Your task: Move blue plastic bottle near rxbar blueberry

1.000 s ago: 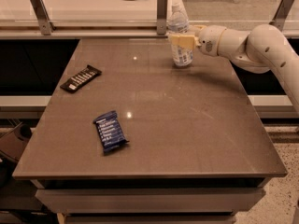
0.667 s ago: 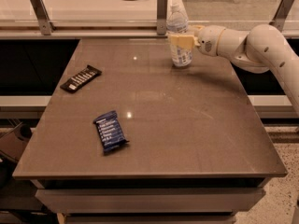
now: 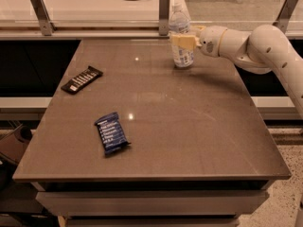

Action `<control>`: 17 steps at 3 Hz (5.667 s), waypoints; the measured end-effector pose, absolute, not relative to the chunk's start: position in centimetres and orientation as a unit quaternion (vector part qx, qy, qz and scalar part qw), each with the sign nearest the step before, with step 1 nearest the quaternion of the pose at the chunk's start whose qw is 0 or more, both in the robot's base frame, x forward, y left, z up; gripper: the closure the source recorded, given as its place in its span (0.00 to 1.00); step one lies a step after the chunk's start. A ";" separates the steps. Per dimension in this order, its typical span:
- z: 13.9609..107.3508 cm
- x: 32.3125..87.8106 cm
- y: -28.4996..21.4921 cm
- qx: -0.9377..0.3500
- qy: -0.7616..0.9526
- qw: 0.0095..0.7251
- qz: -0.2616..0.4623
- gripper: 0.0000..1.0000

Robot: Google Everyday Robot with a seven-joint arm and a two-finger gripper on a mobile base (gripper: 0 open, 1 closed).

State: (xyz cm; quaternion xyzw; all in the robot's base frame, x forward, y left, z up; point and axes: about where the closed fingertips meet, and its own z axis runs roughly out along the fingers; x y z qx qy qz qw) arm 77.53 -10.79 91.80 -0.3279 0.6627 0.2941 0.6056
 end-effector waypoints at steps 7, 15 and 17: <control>94.7 57.5 -8.0 -0.297 0.626 0.621 0.367 1.00; 91.0 46.9 -2.2 -0.334 0.586 0.640 0.368 0.35; 91.1 46.8 -1.9 -0.337 0.585 0.639 0.369 0.00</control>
Offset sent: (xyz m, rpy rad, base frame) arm -0.0525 -0.0122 0.0597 0.1861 -0.0885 0.1376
